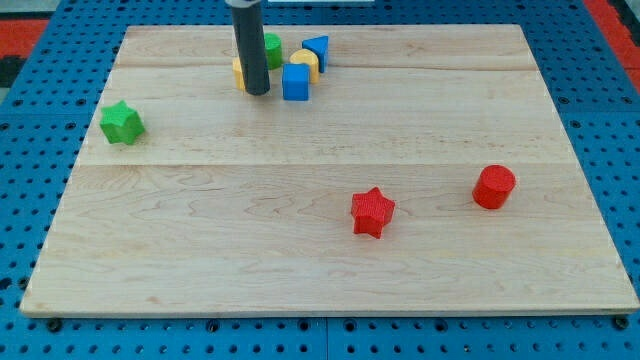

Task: Move the red circle left to the cube

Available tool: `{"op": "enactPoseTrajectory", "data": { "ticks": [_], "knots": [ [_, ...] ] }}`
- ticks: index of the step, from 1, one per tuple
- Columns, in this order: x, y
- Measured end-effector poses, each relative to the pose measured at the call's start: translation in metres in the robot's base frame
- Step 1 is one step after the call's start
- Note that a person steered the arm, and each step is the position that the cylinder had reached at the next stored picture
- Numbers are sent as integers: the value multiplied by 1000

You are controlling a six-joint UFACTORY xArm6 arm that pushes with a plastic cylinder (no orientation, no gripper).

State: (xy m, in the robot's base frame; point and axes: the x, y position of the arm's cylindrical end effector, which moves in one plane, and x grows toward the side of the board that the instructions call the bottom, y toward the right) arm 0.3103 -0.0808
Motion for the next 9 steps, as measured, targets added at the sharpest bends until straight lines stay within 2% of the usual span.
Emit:
{"op": "enactPoseTrajectory", "data": {
  "ticks": [1, 2, 3, 4, 5, 7, 8, 9],
  "knots": [
    [31, -14],
    [25, -38],
    [8, -25],
    [17, 28],
    [80, 45],
    [83, 286],
    [108, 396],
    [184, 407]
  ]
}}
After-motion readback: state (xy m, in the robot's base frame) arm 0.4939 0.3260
